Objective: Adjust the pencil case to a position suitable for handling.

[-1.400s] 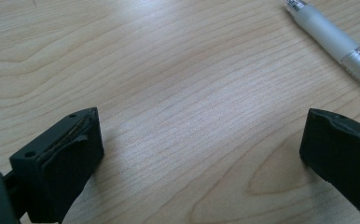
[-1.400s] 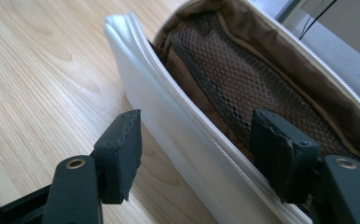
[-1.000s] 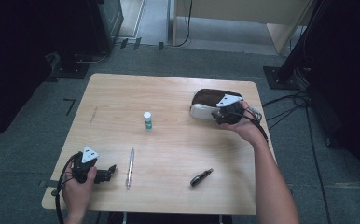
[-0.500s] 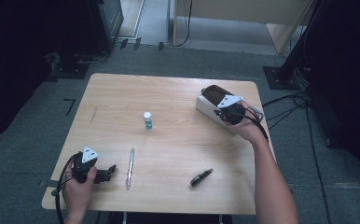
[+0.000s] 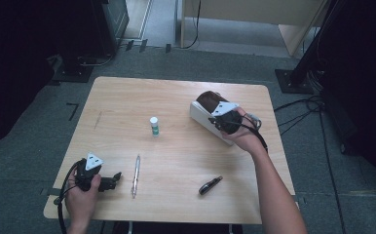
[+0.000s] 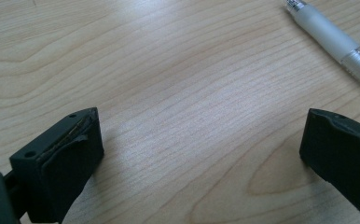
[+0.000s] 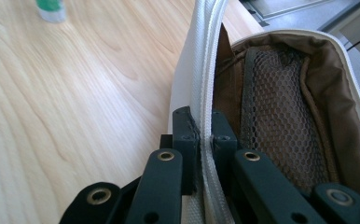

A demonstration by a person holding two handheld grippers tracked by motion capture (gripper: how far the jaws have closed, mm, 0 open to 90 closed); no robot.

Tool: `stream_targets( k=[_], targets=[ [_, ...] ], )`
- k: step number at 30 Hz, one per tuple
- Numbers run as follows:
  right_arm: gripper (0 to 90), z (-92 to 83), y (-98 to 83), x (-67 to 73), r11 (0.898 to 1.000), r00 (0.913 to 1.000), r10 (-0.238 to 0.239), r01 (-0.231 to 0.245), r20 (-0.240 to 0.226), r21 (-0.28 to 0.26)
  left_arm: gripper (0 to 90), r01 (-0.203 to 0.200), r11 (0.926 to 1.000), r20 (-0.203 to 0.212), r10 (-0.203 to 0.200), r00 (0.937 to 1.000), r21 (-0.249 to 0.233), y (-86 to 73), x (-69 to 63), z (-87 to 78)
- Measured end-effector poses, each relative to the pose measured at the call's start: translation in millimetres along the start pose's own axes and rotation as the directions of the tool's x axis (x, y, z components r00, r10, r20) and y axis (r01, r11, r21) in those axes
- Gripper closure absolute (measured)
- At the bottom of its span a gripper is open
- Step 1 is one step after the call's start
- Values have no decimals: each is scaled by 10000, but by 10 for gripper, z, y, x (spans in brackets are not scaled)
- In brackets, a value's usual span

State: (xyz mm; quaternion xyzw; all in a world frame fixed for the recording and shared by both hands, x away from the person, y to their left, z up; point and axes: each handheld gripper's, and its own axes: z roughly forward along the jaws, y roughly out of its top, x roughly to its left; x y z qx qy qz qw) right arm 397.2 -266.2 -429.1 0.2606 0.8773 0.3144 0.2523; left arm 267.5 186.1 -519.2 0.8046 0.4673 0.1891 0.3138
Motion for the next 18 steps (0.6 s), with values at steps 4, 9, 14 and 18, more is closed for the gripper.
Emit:
stream_targets(
  k=[4,9,14,18],
  targets=[
    [850,65,115,167,9997,9999,-136,136,11,187,0,-5,10000,4,5,10000,-1,0,1,0],
    [850,106,207,301,9996,9998,-189,189,-23,197,0,1,10000,0,-1,10000,0,0,0,0],
    [849,144,292,429,9996,9999,-102,103,-39,257,0,-2,10000,1,2,10000,1,0,0,0],
    [849,183,366,534,9990,9994,229,-219,-253,380,0,-3,10000,2,3,10000,5,0,0,0]
  ],
)
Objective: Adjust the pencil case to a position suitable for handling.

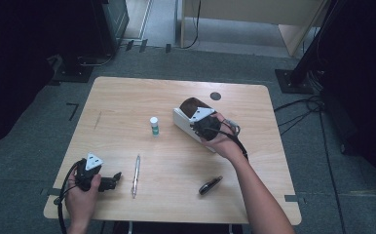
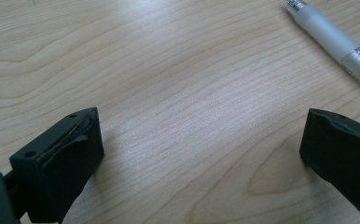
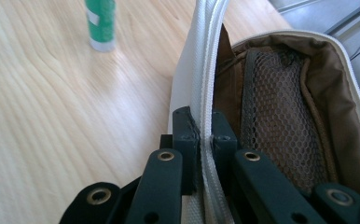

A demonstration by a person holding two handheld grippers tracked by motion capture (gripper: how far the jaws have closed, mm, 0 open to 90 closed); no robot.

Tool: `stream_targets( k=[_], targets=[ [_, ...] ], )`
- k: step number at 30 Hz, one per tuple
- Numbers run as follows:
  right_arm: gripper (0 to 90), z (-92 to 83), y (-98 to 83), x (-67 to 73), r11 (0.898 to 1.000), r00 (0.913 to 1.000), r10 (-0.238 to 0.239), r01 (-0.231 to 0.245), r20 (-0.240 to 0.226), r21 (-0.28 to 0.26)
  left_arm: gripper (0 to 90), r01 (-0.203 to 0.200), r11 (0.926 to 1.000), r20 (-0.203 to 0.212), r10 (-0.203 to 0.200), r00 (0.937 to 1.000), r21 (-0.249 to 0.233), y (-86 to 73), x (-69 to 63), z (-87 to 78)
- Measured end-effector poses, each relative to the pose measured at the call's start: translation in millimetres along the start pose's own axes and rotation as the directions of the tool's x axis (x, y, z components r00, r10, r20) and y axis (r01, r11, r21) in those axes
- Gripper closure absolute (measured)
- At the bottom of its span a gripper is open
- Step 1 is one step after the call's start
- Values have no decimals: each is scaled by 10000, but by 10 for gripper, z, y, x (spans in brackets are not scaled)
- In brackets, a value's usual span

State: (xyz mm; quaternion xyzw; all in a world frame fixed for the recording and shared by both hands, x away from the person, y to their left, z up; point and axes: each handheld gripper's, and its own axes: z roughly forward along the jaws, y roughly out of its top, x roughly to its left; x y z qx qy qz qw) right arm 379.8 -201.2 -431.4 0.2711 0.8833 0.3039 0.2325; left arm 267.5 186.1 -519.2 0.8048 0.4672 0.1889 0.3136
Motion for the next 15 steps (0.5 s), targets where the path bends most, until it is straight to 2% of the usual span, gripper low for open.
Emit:
stream_targets(
  k=[3,6,10,13,15],
  targets=[
    [848,17,26,44,9998,9998,177,-176,-67,123,0,0,10000,2,0,10000,-6,0,0,0],
    [849,52,52,101,9994,9998,198,-200,102,289,0,0,10000,-1,0,10000,-4,0,0,0],
    [848,73,85,145,9975,9981,558,-568,258,414,0,1,10000,-1,-1,10000,-5,0,0,0],
    [847,72,116,188,9958,9968,786,-793,163,451,0,-1,10000,2,1,10000,-1,0,0,0],
    [845,65,141,216,9930,9939,1099,-1102,106,431,0,0,10000,2,0,10000,-3,0,0,0]
  ],
)
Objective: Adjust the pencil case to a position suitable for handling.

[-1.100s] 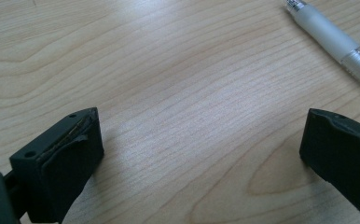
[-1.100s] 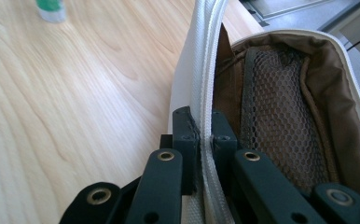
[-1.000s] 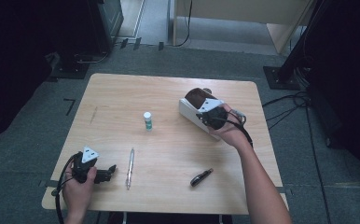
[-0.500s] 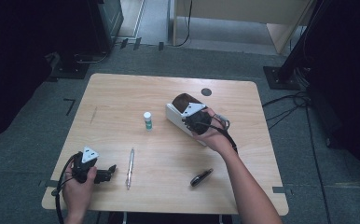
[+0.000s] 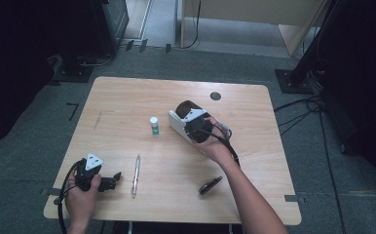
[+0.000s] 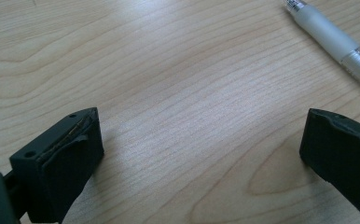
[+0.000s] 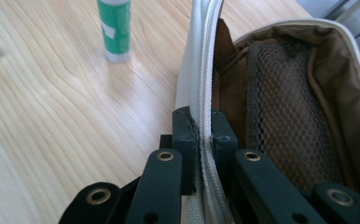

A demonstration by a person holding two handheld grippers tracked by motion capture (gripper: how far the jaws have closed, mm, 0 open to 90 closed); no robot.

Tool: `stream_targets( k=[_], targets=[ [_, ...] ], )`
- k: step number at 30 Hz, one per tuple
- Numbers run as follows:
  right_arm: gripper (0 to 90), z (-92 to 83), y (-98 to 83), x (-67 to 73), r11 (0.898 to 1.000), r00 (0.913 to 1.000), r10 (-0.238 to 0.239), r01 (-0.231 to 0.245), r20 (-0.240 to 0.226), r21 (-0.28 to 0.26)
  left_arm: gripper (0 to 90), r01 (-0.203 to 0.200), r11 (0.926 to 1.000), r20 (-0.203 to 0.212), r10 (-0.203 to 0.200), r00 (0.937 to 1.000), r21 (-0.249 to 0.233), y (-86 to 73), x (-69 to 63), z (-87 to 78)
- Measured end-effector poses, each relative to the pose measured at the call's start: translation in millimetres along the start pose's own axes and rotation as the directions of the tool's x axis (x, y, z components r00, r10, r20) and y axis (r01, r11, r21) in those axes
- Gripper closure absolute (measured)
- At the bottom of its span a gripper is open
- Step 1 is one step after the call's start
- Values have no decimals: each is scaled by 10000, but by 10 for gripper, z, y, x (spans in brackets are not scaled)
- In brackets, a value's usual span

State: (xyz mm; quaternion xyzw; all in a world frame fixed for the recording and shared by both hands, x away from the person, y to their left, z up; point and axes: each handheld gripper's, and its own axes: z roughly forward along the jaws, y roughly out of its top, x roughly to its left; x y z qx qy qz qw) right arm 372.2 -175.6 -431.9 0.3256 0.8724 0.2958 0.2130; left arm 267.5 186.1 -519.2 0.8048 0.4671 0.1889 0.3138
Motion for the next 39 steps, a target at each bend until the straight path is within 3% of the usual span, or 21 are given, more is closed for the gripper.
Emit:
stream_targets(
  k=[5,7,13,23,30,39],
  targets=[
    [816,42,16,40,9998,9997,185,-184,-132,39,0,4,10000,-4,-4,10000,0,0,-1,0],
    [722,55,-3,58,9998,9997,158,-159,-161,-78,0,4,10000,-2,-4,10000,1,0,-1,0],
    [593,-20,-22,39,9987,9981,367,-384,-500,-329,0,2,10000,-3,-2,10000,2,0,0,0],
    [391,-322,-39,5,9929,9949,496,-586,-875,-1034,0,-5,10000,-1,5,10000,3,0,0,0],
    [341,-522,-102,16,9879,9938,680,-794,-884,-1329,0,-10,10000,-7,10,10000,-1,0,0,0],
    [294,-828,-341,59,9811,9932,846,-971,-803,-1675,0,2,10000,-7,-2,10000,-11,0,0,1]
  ],
)
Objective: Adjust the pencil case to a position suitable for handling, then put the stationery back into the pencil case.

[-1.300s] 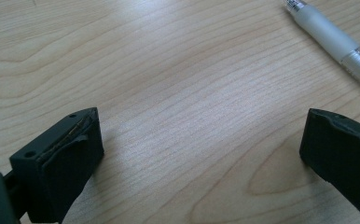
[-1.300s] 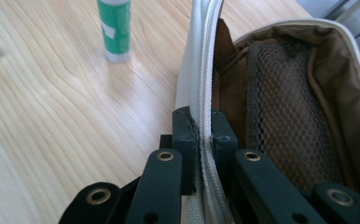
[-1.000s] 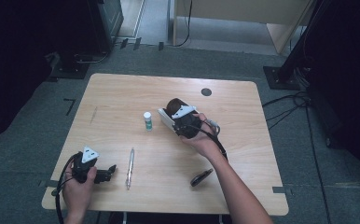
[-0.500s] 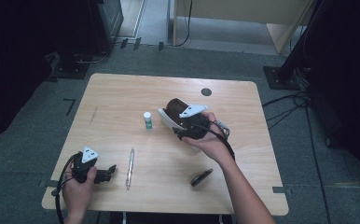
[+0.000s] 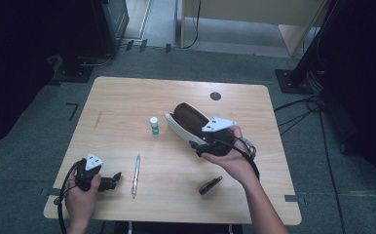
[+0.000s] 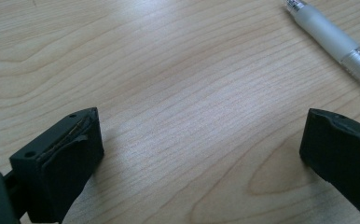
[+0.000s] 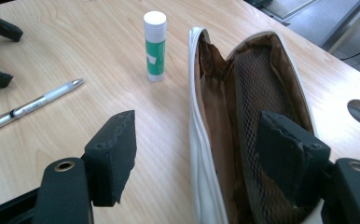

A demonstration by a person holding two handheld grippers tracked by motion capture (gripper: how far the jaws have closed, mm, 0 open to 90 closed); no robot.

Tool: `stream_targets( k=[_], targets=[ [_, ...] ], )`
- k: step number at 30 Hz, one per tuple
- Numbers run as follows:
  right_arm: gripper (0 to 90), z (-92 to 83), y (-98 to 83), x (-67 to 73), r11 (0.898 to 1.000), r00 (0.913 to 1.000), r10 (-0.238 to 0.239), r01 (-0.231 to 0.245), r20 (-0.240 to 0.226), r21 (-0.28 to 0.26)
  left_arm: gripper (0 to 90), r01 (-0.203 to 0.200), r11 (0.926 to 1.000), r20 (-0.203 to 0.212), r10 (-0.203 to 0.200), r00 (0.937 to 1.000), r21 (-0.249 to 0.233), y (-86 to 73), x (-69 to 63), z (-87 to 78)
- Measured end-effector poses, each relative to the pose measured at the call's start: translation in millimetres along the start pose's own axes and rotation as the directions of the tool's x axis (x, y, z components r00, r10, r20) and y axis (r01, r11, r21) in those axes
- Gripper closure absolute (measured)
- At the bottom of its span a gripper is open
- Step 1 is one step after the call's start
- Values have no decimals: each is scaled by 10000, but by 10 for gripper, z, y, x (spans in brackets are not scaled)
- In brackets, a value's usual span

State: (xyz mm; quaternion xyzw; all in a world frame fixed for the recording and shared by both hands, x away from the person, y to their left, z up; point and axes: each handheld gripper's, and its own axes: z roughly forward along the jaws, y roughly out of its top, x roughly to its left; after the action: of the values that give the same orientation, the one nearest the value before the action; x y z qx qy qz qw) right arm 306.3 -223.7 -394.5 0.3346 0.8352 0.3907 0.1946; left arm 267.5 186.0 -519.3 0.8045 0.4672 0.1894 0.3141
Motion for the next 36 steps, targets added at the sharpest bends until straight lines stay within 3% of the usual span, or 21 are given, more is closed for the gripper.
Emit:
stream_targets(
  k=[10,17,26,36],
  targets=[
    [296,-314,-283,76,9997,9998,167,-166,63,-184,0,-24,10000,6,24,10000,26,0,2,-2],
    [302,-467,-550,104,9990,9989,368,-375,-288,-249,0,10,10000,9,-10,10000,0,0,-1,0],
    [304,-457,-827,146,9993,9977,344,-351,-588,-113,0,-12,10000,7,12,10000,16,0,0,-1],
    [287,-387,-1051,140,9999,9892,-33,50,-1464,110,0,-13,10000,5,13,10000,15,0,0,-1]
  ],
)
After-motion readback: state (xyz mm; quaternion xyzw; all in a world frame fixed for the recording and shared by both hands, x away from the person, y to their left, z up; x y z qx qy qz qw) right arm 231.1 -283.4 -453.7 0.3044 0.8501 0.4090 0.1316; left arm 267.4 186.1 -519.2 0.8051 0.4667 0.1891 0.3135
